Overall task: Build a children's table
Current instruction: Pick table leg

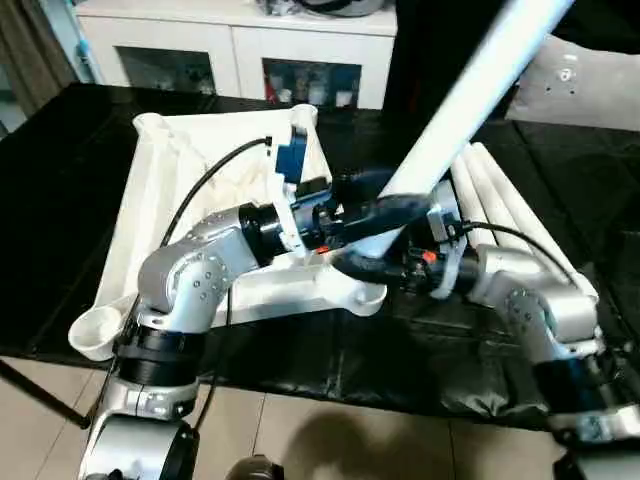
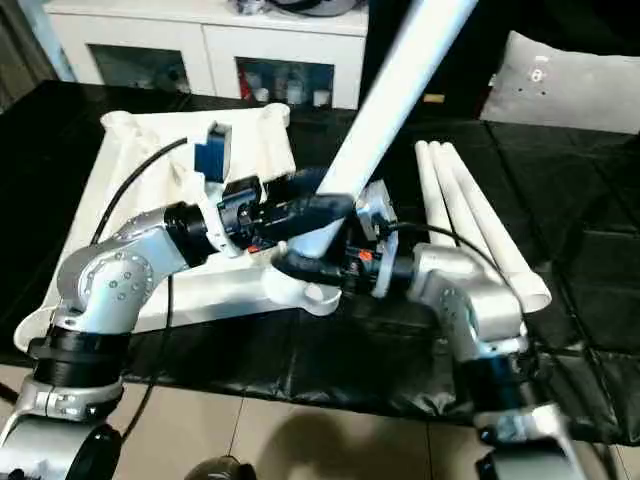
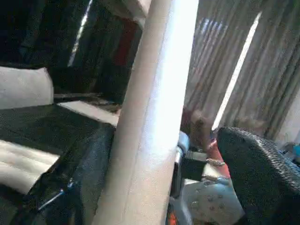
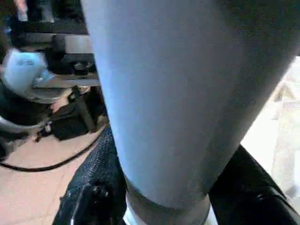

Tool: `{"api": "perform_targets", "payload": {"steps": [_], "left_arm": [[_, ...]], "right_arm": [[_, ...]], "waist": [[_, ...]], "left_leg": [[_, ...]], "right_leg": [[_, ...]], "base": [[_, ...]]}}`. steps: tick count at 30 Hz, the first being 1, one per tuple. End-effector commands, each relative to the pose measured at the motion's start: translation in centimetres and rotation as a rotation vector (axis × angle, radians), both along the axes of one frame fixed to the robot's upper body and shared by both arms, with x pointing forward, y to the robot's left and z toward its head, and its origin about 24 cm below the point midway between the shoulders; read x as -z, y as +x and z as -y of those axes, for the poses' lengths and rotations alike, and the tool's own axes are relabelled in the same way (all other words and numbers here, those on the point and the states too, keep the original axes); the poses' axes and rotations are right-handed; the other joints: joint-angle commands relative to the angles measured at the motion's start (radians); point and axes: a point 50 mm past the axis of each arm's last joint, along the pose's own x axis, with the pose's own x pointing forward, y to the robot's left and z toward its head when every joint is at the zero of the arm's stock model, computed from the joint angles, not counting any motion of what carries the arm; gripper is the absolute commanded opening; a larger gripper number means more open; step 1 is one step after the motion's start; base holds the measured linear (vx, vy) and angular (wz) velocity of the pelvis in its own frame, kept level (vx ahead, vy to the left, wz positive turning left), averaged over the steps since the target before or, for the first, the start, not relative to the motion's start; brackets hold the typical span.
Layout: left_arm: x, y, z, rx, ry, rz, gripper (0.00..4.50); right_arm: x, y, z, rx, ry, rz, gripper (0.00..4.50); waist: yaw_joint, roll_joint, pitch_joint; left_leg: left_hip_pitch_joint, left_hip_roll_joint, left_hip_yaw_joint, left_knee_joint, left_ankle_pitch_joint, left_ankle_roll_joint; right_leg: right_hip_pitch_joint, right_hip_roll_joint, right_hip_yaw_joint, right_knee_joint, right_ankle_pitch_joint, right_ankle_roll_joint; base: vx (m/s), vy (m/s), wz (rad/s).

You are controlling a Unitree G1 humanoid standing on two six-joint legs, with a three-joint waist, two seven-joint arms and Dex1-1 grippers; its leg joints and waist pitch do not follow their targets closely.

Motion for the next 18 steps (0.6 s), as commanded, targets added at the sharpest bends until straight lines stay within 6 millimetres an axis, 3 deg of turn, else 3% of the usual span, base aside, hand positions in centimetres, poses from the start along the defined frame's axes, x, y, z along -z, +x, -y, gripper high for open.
{"api": "perform_targets", "payload": {"steps": [1,8,13,16,17,18], "left_arm": [[-0.3,-0.9,1.6,0.057,0.019,0.051,4.29],[-1.8,-0.4,0.0,0.025,-0.156,0.008,4.5],[-2.4,0.4,-2.5,-0.049,-0.317,-0.026,4.5],[-0.4,0.3,-3.8,-0.112,-0.095,0.037,4.5],[0.0,0.4,-4.1,-0.127,-0.047,0.045,4.5],[0.7,0.4,-4.5,-0.154,0.022,0.045,4.5]], "right_arm": [[0.5,0.2,-0.4,0.042,-0.011,-0.017,1.91],[0.0,0.7,0.1,0.158,0.054,-0.016,1.91],[0.4,0.2,0.7,0.193,0.045,-0.046,1.9],[0.8,0.8,1.1,0.349,-0.066,0.01,1.9],[0.9,1.0,1.2,0.386,-0.089,0.023,1.9],[1.0,1.4,1.4,0.432,-0.121,0.035,1.9]], "waist": [[-0.003,0.0,-0.078],[-0.006,0.001,-0.077],[-0.004,0.001,-0.076],[-0.006,0.007,-0.076],[-0.014,0.008,-0.074],[-0.018,0.014,-0.074]], "left_leg": [[0.029,0.07,-0.02,-0.068,-0.072,0.055],[0.03,0.069,-0.019,-0.07,-0.096,0.029],[0.029,0.066,-0.017,-0.071,-0.105,0.025],[0.03,0.067,-0.02,-0.074,-0.106,0.02],[0.033,0.067,-0.021,-0.08,-0.116,-0.002],[0.034,0.066,-0.02,-0.079,-0.123,-0.009]], "right_leg": [[0.041,-0.081,0.028,-0.064,0.093,-0.279],[0.039,-0.081,0.028,-0.065,0.085,-0.287],[0.04,-0.078,0.029,-0.069,0.08,-0.281],[0.036,-0.076,0.03,-0.07,0.056,-0.251],[0.032,-0.073,0.03,-0.072,0.023,-0.219],[0.033,-0.075,0.03,-0.071,0.02,-0.219]], "base": [[0.0,0.0,0.0],[0.0,0.0,0.0],[0.0,0.0,0.0],[0.0,0.0,0.0],[0.0,0.0,0.0],[0.0,0.0,0.0]]}}
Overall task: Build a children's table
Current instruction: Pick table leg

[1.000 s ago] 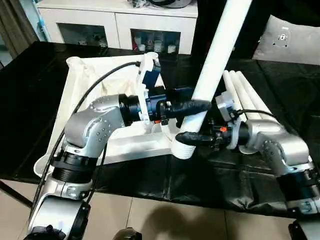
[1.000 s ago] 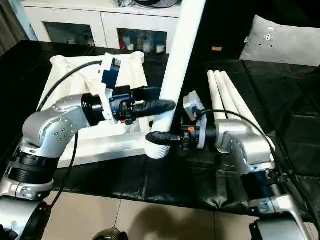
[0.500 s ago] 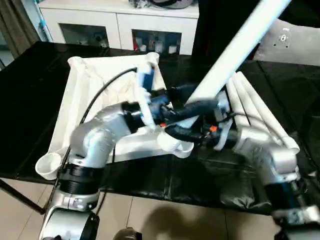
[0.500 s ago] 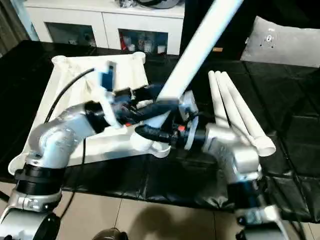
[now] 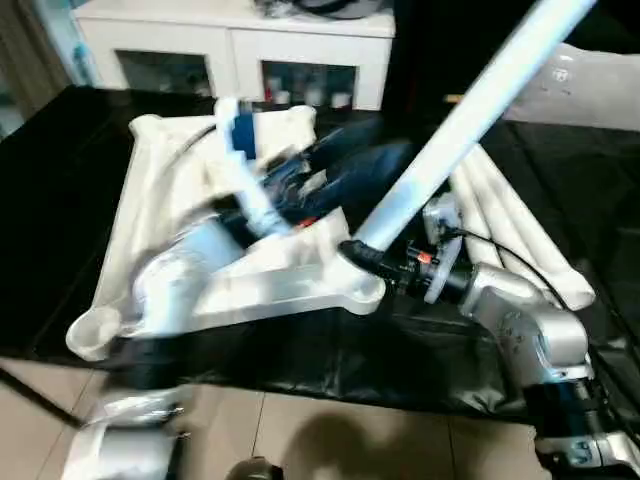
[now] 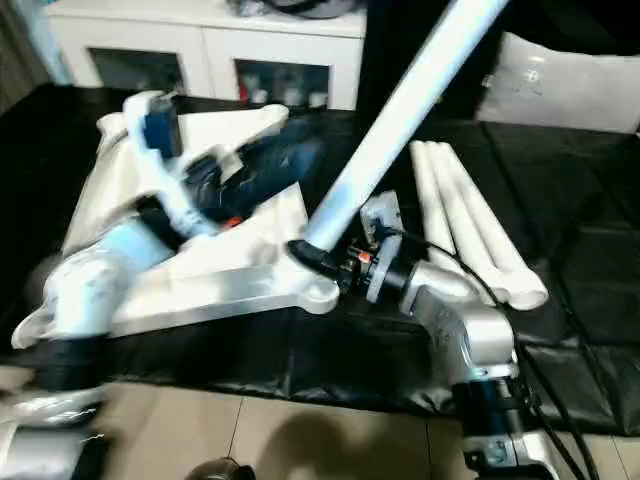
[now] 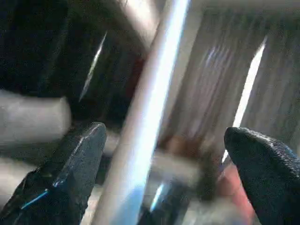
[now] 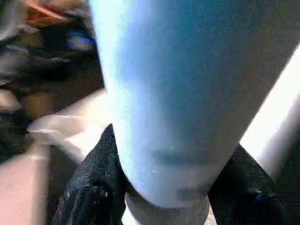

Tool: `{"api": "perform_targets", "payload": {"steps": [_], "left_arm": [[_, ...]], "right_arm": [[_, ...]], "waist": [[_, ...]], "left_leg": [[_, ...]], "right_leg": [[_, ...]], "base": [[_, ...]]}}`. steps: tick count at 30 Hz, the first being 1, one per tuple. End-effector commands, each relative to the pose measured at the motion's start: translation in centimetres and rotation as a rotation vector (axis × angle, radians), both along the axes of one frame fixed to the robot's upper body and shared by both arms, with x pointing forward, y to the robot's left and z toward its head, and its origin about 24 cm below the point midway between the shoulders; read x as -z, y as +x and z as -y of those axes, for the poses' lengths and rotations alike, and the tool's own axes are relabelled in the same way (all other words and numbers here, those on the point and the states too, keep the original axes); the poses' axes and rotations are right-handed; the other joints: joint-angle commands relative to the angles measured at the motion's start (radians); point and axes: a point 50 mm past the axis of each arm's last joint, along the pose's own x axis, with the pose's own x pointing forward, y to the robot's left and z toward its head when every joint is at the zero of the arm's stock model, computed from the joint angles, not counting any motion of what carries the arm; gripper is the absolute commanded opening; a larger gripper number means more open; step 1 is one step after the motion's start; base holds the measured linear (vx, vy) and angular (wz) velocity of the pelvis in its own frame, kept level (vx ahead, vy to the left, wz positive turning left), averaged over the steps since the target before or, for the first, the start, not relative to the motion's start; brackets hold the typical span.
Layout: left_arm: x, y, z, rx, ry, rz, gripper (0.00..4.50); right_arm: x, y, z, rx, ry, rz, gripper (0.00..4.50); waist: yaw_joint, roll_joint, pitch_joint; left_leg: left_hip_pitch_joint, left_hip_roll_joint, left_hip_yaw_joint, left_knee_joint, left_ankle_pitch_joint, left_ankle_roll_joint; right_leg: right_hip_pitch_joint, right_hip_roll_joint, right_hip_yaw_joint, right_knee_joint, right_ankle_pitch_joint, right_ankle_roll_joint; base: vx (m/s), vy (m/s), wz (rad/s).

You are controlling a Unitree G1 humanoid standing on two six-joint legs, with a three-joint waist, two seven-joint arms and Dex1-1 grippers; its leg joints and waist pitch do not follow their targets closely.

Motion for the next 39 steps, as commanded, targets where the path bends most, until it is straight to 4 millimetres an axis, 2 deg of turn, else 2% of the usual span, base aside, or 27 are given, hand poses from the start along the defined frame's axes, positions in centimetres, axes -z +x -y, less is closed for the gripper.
{"api": "perform_targets", "payload": {"steps": [1,2,4,7,9,11,13,16,17,18,19,21,22,24,31,33,34,37,38,39], "left_arm": [[1.2,0.0,0.0,-0.033,0.161,0.023,4.5],[1.6,0.0,-0.2,-0.047,0.201,0.025,4.5],[3.2,-0.1,-1.0,-0.089,0.391,0.068,4.5],[4.7,-0.4,-1.7,-0.095,0.566,0.121,4.5],[5.5,-0.5,-2.0,-0.088,0.619,0.117,4.5],[6.9,-0.7,-2.0,-0.077,0.673,0.092,4.18],[8.0,-0.3,-2.2,-0.1,0.729,0.096,4.18],[8.6,-0.1,-2.3,-0.101,0.758,0.101,4.03],[9.3,0.0,-2.4,-0.089,0.775,0.097,3.75],[9.6,0.0,-2.4,-0.083,0.784,0.091,3.72],[9.9,0.0,-2.5,-0.074,0.795,0.084,3.72],[10.1,0.0,-2.6,-0.073,0.796,0.069,3.59],[10.3,0.1,-2.7,-0.079,0.795,0.058,3.31],[11.1,0.5,-3.1,-0.097,0.814,0.041,3.28],[11.8,0.4,-3.2,-0.036,0.855,0.032,2.6],[11.9,0.7,-3.5,-0.029,0.865,0.016,2.43],[11.9,0.8,-3.6,-0.029,0.869,0.015,2.38],[11.9,0.9,-3.6,-0.019,0.871,0.017,2.16],[12.0,0.9,-3.6,-0.014,0.871,0.017,2.05],[12.0,1.0,-3.5,-0.006,0.872,0.02,2.0]], "right_arm": [[-0.6,0.9,0.4,0.112,-0.066,0.054,1.9],[-0.6,1.1,0.6,0.136,-0.076,0.051,1.9],[-0.4,1.4,0.8,0.199,-0.138,0.064,1.9],[-0.4,1.5,0.9,0.247,-0.175,0.086,1.9],[-0.5,1.6,0.9,0.266,-0.179,0.107,1.9],[-0.7,1.6,0.7,0.247,-0.127,0.113,1.9],[-0.7,1.5,0.7,0.245,-0.079,0.086,1.9],[-0.6,1.2,0.5,0.22,-0.067,0.079,1.9],[-0.4,0.8,0.3,0.189,-0.068,0.059,1.9],[-0.3,0.7,0.3,0.179,-0.071,0.055,1.9],[-0.2,0.5,0.2,0.164,-0.074,0.049,1.9],[-0.2,0.3,0.1,0.153,-0.079,0.054,1.9],[-0.1,0.2,0.1,0.146,-0.083,0.053,1.9],[0.2,0.0,0.0,0.123,-0.103,0.051,1.9],[0.2,-0.5,-0.5,0.066,-0.105,0.035,1.9],[0.0,-0.5,-0.4,0.068,-0.109,0.055,1.9],[0.0,-0.4,-0.4,0.071,-0.111,0.064,1.9],[-0.3,-0.4,-0.3,0.072,-0.106,0.099,1.9],[-0.4,-0.4,-0.3,0.076,-0.108,0.107,1.9],[-0.5,-0.3,-0.3,0.103,-0.1,0.135,1.9]], "waist": [[-0.007,0.008,-0.072],[-0.01,0.011,-0.072],[-0.011,0.011,-0.07],[-0.016,0.011,-0.072],[-0.012,0.008,-0.074],[-0.014,0.005,-0.075],[-0.013,0.008,-0.075],[-0.014,0.007,-0.076],[-0.013,0.007,-0.075],[-0.013,0.007,-0.075],[-0.011,0.013,-0.076],[-0.011,0.011,-0.077],[-0.012,0.011,-0.076],[-0.012,0.011,-0.075],[-0.011,0.015,-0.075],[-0.01,0.022,-0.075],[-0.011,0.019,-0.075],[-0.01,0.025,-0.077],[-0.011,0.022,-0.077],[-0.01,0.024,-0.077]], "left_leg": [[0.033,0.066,-0.02,-0.082,-0.143,-0.016],[0.035,0.066,-0.022,-0.084,-0.167,-0.031],[0.034,0.067,-0.024,-0.088,-0.182,-0.04],[0.036,0.065,-0.02,-0.088,-0.181,-0.052],[0.034,0.064,-0.019,-0.085,-0.153,-0.044],[0.032,0.063,-0.017,-0.084,-0.143,-0.035],[0.032,0.063,-0.017,-0.083,-0.14,-0.025],[0.032,0.064,-0.018,-0.084,-0.144,-0.018],[0.033,0.065,-0.019,-0.085,-0.144,-0.02],[0.032,0.065,-0.018,-0.085,-0.15,-0.02],[0.034,0.066,-0.018,-0.084,-0.153,-0.022],[0.033,0.065,-0.019,-0.085,-0.15,-0.022],[0.033,0.065,-0.019,-0.085,-0.156,-0.023],[0.033,0.065,-0.019,-0.085,-0.169,-0.025],[0.035,0.067,-0.021,-0.086,-0.175,-0.022],[0.034,0.067,-0.021,-0.086,-0.186,-0.029],[0.035,0.067,-0.021,-0.087,-0.192,-0.033],[0.034,0.067,-0.022,-0.085,-0.187,-0.034],[0.034,0.066,-0.021,-0.085,-0.187,-0.032],[0.034,0.067,-0.022,-0.084,-0.183,-0.031]], "right_leg": [[0.031,-0.072,0.031,-0.075,-0.004,-0.211],[0.03,-0.073,0.031,-0.075,-0.026,-0.208],[0.03,-0.073,0.032,-0.08,-0.039,-0.199],[0.03,-0.073,0.033,-0.074,-0.007,-0.192],[0.03,-0.074,0.033,-0.071,0.034,-0.196],[0.032,-0.074,0.034,-0.069,0.053,-0.201],[0.031,-0.074,0.034,-0.069,0.062,-0.205],[0.032,-0.074,0.033,-0.07,0.063,-0.208],[0.031,-0.074,0.032,-0.07,0.068,-0.217],[0.031,-0.074,0.032,-0.07,0.065,-0.219],[0.03,-0.076,0.032,-0.069,0.067,-0.221],[0.032,-0.076,0.031,-0.067,0.079,-0.224],[0.031,-0.076,0.031,-0.067,0.078,-0.228],[0.031,-0.077,0.032,-0.071,0.061,-0.232],[0.029,-0.078,0.032,-0.069,0.077,-0.238],[0.029,-0.08,0.033,-0.069,0.069,-0.245],[0.03,-0.079,0.032,-0.069,0.068,-0.247],[0.031,-0.081,0.033,-0.068,0.088,-0.249],[0.032,-0.081,0.033,-0.069,0.088,-0.249],[0.033,-0.081,0.033,-0.067,0.093,-0.25]], "base": [[0.0,0.0,0.0],[0.0,0.0,0.0],[0.0,0.0,0.0],[0.0,0.0,0.0],[0.0,0.0,0.0],[0.0,0.0,0.0],[0.0,0.0,0.0],[0.0,0.0,0.0],[0.0,0.0,0.0],[0.0,0.0,0.0],[0.0,0.0,0.0],[0.0,0.0,0.0],[0.0,0.0,0.0],[0.0,0.0,0.0],[0.0,0.0,0.0],[0.0,0.0,0.0],[0.0,0.0,0.0],[0.0,0.0,0.0],[0.0,0.0,0.0],[0.0,0.0,0.0]]}}
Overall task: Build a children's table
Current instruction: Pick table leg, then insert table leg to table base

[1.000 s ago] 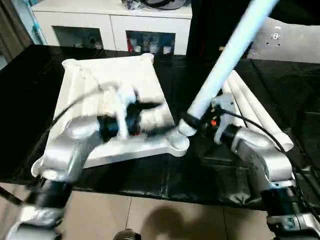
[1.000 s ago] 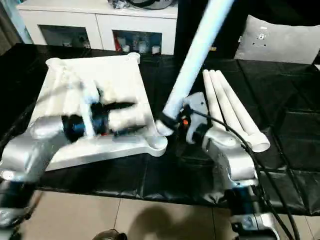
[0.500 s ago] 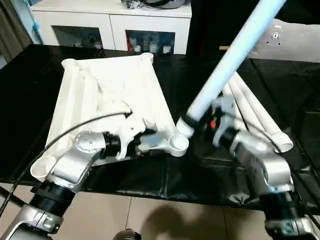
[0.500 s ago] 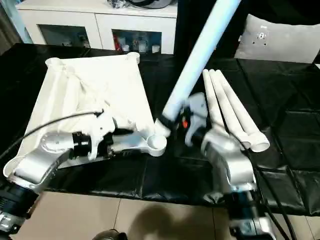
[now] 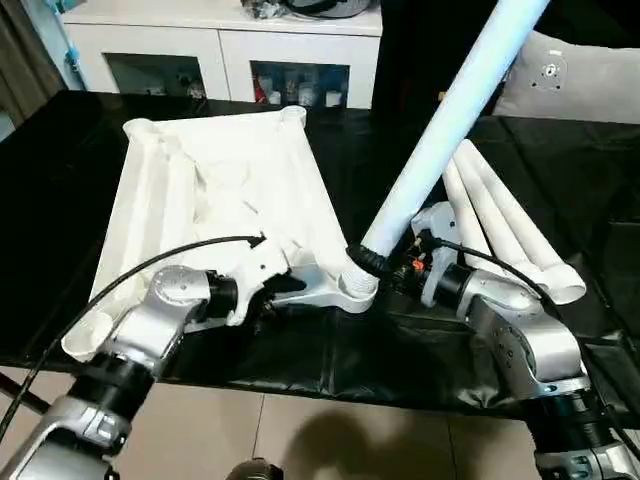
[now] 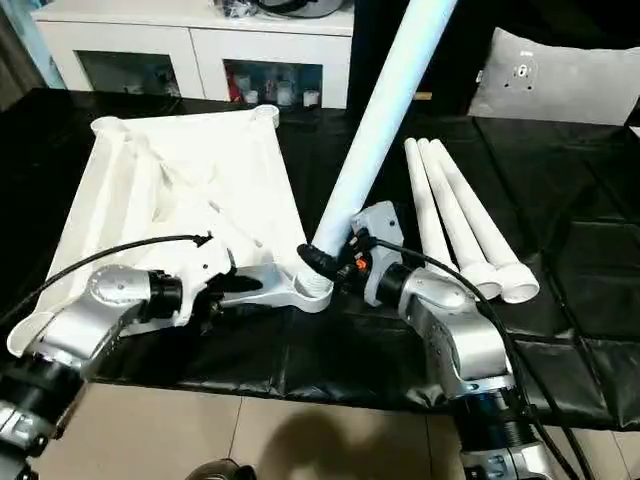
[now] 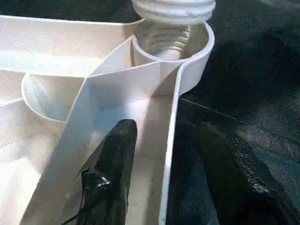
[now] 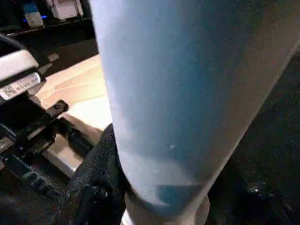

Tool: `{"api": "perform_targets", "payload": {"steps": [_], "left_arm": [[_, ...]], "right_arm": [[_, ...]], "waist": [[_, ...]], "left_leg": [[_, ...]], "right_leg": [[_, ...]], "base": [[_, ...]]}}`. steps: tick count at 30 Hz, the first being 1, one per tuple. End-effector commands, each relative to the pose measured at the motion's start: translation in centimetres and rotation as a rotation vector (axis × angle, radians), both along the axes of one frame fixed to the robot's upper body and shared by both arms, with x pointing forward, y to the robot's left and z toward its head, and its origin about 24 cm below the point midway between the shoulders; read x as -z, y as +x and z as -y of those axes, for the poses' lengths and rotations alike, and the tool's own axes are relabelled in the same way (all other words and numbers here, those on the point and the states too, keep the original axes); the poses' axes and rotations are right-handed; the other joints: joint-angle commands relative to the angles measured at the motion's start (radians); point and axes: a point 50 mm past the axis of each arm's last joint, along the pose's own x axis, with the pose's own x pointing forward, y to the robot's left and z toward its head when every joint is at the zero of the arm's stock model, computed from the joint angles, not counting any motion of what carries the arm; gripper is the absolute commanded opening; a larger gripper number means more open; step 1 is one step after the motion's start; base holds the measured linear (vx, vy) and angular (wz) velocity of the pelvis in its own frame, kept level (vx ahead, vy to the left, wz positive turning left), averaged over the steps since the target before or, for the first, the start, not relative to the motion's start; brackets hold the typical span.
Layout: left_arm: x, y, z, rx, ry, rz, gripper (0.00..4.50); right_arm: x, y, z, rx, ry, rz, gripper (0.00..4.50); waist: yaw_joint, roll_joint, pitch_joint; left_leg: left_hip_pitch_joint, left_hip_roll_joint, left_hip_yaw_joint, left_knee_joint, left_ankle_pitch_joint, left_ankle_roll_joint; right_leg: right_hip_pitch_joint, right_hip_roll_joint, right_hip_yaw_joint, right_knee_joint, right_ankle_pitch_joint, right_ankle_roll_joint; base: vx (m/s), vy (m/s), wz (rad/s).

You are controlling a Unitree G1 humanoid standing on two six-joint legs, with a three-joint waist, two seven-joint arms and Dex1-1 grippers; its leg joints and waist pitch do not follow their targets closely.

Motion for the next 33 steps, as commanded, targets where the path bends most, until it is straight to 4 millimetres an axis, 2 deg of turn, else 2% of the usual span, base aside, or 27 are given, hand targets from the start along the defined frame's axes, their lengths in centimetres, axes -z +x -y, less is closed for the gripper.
{"api": "perform_targets", "payload": {"steps": [1,2,3,6,7,13,15,17,21,22,25,26,27,30,31,33], "left_arm": [[-0.2,0.3,0.2,0.023,0.013,0.009,2.0],[-0.2,0.3,0.2,0.026,0.013,0.008,1.94],[-0.2,0.3,0.3,0.03,0.013,0.005,1.67],[0.0,0.3,0.2,0.043,0.027,-0.009,1.59],[0.0,0.3,0.1,0.043,0.028,-0.009,1.4],[0.0,0.5,0.0,0.062,0.046,0.012,0.86],[0.0,0.5,0.2,0.075,0.045,0.021,0.81],[-0.1,0.6,0.3,0.092,0.035,0.029,0.51],[0.0,0.5,0.5,0.112,0.025,0.024,0.21],[0.0,0.4,0.6,0.121,0.033,0.023,0.08],[0.4,0.2,0.6,0.154,0.058,0.017,0.0],[0.4,0.2,0.6,0.158,0.063,0.017,0.0],[0.5,0.1,0.7,0.171,0.071,0.021,0.0],[0.5,-0.2,0.8,0.216,0.08,0.024,0.0],[0.5,-0.3,0.8,0.23,0.08,0.025,0.0],[0.4,-0.4,1.0,0.258,0.078,0.029,0.0]], "right_arm": [[-1.2,0.1,0.0,0.026,0.013,0.085,1.9],[-1.2,0.1,0.0,0.034,0.016,0.093,1.9],[-1.3,0.2,-0.1,0.047,0.021,0.105,1.9],[-1.0,0.4,0.0,0.069,0.007,0.055,1.9],[-1.0,0.3,-0.1,0.044,0.006,0.045,1.9],[-1.0,0.0,-0.3,-0.057,0.006,0.014,1.9],[-0.9,-0.2,-0.6,-0.084,-0.002,-0.004,1.9],[-0.6,-0.2,-0.9,-0.111,-0.029,-0.02,1.9],[-0.5,-0.2,-1.2,-0.136,-0.058,-0.023,1.9],[-0.4,-0.1,-1.2,-0.14,-0.065,-0.021,1.9],[-0.4,0.5,-1.4,-0.135,-0.085,-0.019,1.9],[-0.5,0.6,-1.5,-0.135,-0.084,-0.021,1.9],[-0.4,0.7,-1.5,-0.138,-0.094,-0.022,1.9],[-0.2,0.7,-1.6,-0.167,-0.132,-0.038,1.9],[0.0,0.7,-1.6,-0.183,-0.145,-0.05,1.9],[0.4,0.3,-1.6,-0.228,-0.178,-0.086,1.9]], "waist": [[-0.001,0.014,-0.076],[-0.001,0.014,-0.076],[-0.001,0.015,-0.076],[-0.003,0.018,-0.076],[-0.002,0.02,-0.077],[-0.001,0.017,-0.076],[-0.001,0.016,-0.076],[-0.001,0.015,-0.077],[0.0,0.016,-0.077],[-0.001,0.012,-0.077],[-0.001,0.014,-0.078],[-0.001,0.006,-0.077],[0.0,0.009,-0.078],[0.001,0.009,-0.078],[0.0,0.002,-0.077],[0.004,0.007,-0.076]], "left_leg": [[0.032,0.066,-0.021,-0.074,-0.188,-0.02],[0.032,0.066,-0.021,-0.075,-0.194,-0.019],[0.032,0.067,-0.022,-0.075,-0.192,-0.019],[0.033,0.065,-0.022,-0.076,-0.193,-0.017],[0.033,0.067,-0.023,-0.076,-0.191,-0.016],[0.032,0.068,-0.022,-0.075,-0.196,-0.002],[0.031,0.069,-0.021,-0.075,-0.191,-0.002],[0.032,0.069,-0.021,-0.075,-0.186,-0.001],[0.032,0.069,-0.021,-0.074,-0.185,0.0],[0.031,0.07,-0.021,-0.075,-0.179,0.001],[0.031,0.069,-0.02,-0.073,-0.167,0.002],[0.031,0.07,-0.018,-0.074,-0.168,0.004],[0.031,0.069,-0.019,-0.072,-0.164,0.005],[0.03,0.07,-0.019,-0.071,-0.152,0.013],[0.029,0.069,-0.018,-0.072,-0.151,0.016],[0.03,0.071,-0.018,-0.072,-0.154,0.021]], "right_leg": [[0.035,-0.081,0.033,-0.067,0.092,-0.252],[0.034,-0.082,0.033,-0.068,0.082,-0.254],[0.035,-0.083,0.033,-0.068,0.079,-0.254],[0.035,-0.08,0.033,-0.069,0.064,-0.255],[0.035,-0.081,0.033,-0.068,0.069,-0.254],[0.036,-0.083,0.033,-0.071,0.066,-0.257],[0.036,-0.083,0.033,-0.07,0.064,-0.26],[0.036,-0.083,0.033,-0.07,0.068,-0.262],[0.035,-0.085,0.033,-0.069,0.067,-0.265],[0.035,-0.084,0.033,-0.068,0.075,-0.265],[0.035,-0.085,0.032,-0.067,0.078,-0.266],[0.035,-0.084,0.033,-0.068,0.079,-0.267],[0.035,-0.086,0.033,-0.066,0.081,-0.269],[0.036,-0.086,0.033,-0.066,0.083,-0.266],[0.037,-0.085,0.032,-0.068,0.082,-0.266],[0.036,-0.085,0.032,-0.068,0.068,-0.262]], "base": [[0.0,0.0,0.0],[0.0,0.0,0.0],[0.0,0.0,0.0],[0.0,0.0,0.0],[0.0,0.0,0.0],[0.0,0.0,0.0],[0.0,0.0,0.0],[0.0,0.0,0.0],[0.0,0.0,0.0],[0.0,0.0,0.0],[0.0,0.0,0.0],[0.0,0.0,0.0],[0.0,0.0,0.0],[0.0,0.0,0.0],[0.0,0.0,0.0],[0.0,0.0,0.0]]}}
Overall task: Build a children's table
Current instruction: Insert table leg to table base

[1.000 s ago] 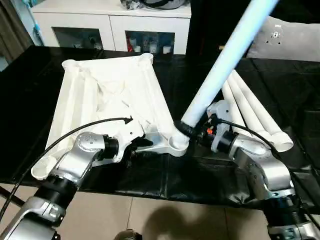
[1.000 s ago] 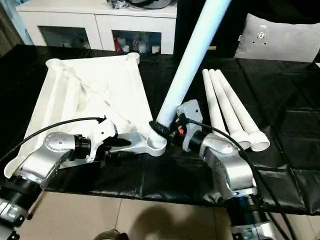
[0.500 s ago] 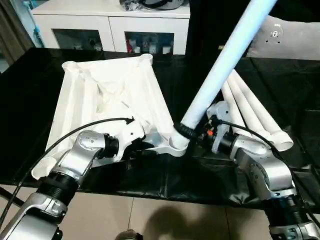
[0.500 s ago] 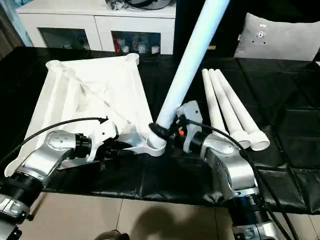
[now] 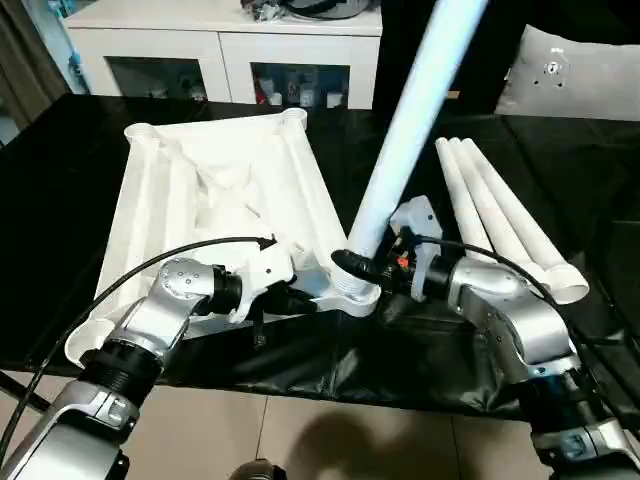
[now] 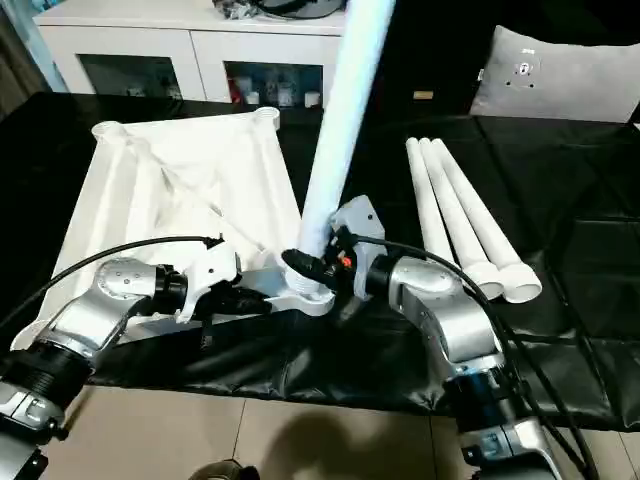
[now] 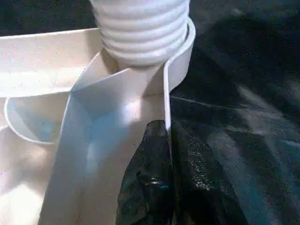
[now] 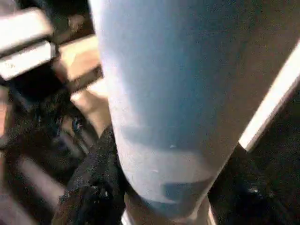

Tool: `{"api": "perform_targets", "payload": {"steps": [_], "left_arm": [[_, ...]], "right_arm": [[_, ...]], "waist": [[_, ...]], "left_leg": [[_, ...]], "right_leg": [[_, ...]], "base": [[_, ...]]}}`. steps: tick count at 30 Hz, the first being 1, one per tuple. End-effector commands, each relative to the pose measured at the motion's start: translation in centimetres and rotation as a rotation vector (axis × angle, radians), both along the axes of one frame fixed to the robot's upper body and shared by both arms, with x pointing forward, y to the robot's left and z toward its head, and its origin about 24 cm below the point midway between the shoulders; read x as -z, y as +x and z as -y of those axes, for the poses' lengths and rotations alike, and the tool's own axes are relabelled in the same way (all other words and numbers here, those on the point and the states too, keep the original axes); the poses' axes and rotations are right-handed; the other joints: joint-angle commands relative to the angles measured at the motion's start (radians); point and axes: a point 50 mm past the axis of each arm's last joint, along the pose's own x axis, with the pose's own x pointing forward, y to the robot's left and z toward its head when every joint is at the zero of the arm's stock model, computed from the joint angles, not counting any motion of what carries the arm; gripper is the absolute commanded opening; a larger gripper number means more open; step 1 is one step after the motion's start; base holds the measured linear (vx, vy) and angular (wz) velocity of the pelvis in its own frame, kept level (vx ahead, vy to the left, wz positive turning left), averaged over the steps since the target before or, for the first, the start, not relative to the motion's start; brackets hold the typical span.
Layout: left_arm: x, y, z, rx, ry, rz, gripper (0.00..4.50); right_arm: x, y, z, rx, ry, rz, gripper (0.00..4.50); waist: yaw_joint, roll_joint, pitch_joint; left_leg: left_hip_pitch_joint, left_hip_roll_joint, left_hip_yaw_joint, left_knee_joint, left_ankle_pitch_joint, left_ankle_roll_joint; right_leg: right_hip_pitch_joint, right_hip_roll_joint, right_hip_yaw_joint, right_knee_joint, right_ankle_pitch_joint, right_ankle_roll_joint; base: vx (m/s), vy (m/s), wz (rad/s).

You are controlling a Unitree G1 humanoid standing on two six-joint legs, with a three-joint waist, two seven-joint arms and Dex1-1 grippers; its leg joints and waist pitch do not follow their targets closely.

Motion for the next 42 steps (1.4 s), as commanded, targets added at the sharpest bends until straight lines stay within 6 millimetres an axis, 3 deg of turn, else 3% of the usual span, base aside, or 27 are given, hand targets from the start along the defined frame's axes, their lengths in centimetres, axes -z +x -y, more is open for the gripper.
{"api": "perform_targets", "payload": {"steps": [1,2,4,10,15,23,27,34,35,38,40,41,42], "left_arm": [[0.4,-0.6,0.6,0.089,0.03,-0.015,0.0],[0.3,-0.5,0.7,0.096,0.031,-0.013,0.0],[0.3,-0.5,0.8,0.11,0.031,-0.007,0.0],[0.0,-0.5,0.9,0.146,0.035,-0.003,0.0],[0.0,-0.5,0.9,0.16,0.042,-0.003,0.0],[-0.1,-0.3,0.6,0.175,0.065,0.004,0.0],[-0.1,-0.4,0.7,0.19,0.068,0.009,0.0],[-0.4,-0.2,1.3,0.203,0.056,0.024,0.0],[-0.4,0.0,1.3,0.19,0.05,0.024,0.0],[-0.3,0.2,1.1,0.166,0.051,0.023,0.0],[-0.2,0.2,1.0,0.16,0.047,0.021,0.0],[-0.2,0.2,1.0,0.152,0.041,0.021,0.0],[-0.2,0.2,1.0,0.152,0.041,0.021,0.0]], "right_arm": [[0.3,-0.2,-0.2,-0.046,-0.043,-0.034,1.9],[0.4,-0.3,-0.1,-0.064,-0.061,-0.05,1.9],[0.5,-0.4,0.0,-0.069,-0.072,-0.057,1.9],[0.9,0.0,0.5,-0.061,-0.108,-0.082,1.9],[0.9,-0.1,0.9,-0.072,-0.121,-0.099,1.9],[0.9,-0.1,1.7,-0.072,-0.142,-0.12,1.9],[0.9,0.0,1.7,-0.076,-0.14,-0.125,1.9],[1.5,0.4,1.6,-0.052,-0.087,-0.154,1.9],[1.8,0.3,2.0,-0.038,-0.033,-0.182,1.9],[2.7,-0.1,2.8,0.002,0.047,-0.231,1.9],[3.0,-0.2,3.0,0.009,0.061,-0.242,1.89],[3.4,-0.4,3.1,0.019,0.065,-0.248,1.89],[3.4,-0.4,3.1,0.019,0.065,-0.248,1.89]], "waist": [[0.001,-0.001,-0.073],[0.0,-0.009,-0.073],[0.003,-0.003,-0.072],[0.004,-0.002,-0.074],[0.007,-0.004,-0.075],[0.011,-0.001,-0.073],[0.012,-0.003,-0.075],[0.013,0.001,-0.073],[0.015,0.006,-0.073],[0.02,0.008,-0.075],[0.021,0.002,-0.076],[0.023,0.009,-0.075],[0.021,0.008,-0.074]], "left_leg": [[0.03,0.071,-0.018,-0.072,-0.158,0.021],[0.031,0.072,-0.017,-0.072,-0.164,0.021],[0.031,0.072,-0.018,-0.072,-0.163,0.019],[0.033,0.072,-0.018,-0.073,-0.176,0.008],[0.032,0.072,-0.018,-0.07,-0.158,0.018],[0.035,0.074,-0.018,-0.076,-0.201,-0.001],[0.033,0.073,-0.017,-0.073,-0.179,0.004],[0.036,0.075,-0.017,-0.076,-0.218,-0.012],[0.036,0.075,-0.017,-0.076,-0.221,-0.015],[0.037,0.076,-0.015,-0.074,-0.222,-0.014],[0.035,0.076,-0.014,-0.075,-0.213,-0.01],[0.035,0.074,-0.014,-0.074,-0.212,-0.007],[0.035,0.075,-0.013,-0.075,-0.219,-0.007]], "right_leg": [[0.035,-0.085,0.032,-0.067,0.062,-0.263],[0.034,-0.085,0.033,-0.069,0.05,-0.265],[0.033,-0.086,0.033,-0.069,0.034,-0.265],[0.032,-0.087,0.033,-0.069,0.033,-0.266],[0.034,-0.086,0.033,-0.067,0.067,-0.268],[0.031,-0.086,0.034,-0.071,0.008,-0.268],[0.032,-0.087,0.033,-0.068,0.041,-0.269],[0.03,-0.088,0.033,-0.072,-0.006,-0.274],[0.029,-0.088,0.033,-0.072,-0.006,-0.272],[0.029,-0.089,0.034,-0.072,0.016,-0.278],[0.031,-0.087,0.032,-0.07,0.034,-0.277],[0.03,-0.088,0.031,-0.071,0.025,-0.276],[0.029,-0.088,0.032,-0.074,0.015,-0.274]], "base": [[0.0,0.0,0.0],[0.0,0.0,0.0],[0.0,0.0,0.0],[0.0,0.0,0.0],[0.0,0.0,0.0],[0.0,0.0,0.0],[0.0,0.0,0.0],[0.0,0.0,0.0],[0.0,0.0,0.0],[0.0,0.0,0.0],[0.0,0.0,0.0],[0.0,0.0,0.0],[0.0,0.0,0.0]]}}
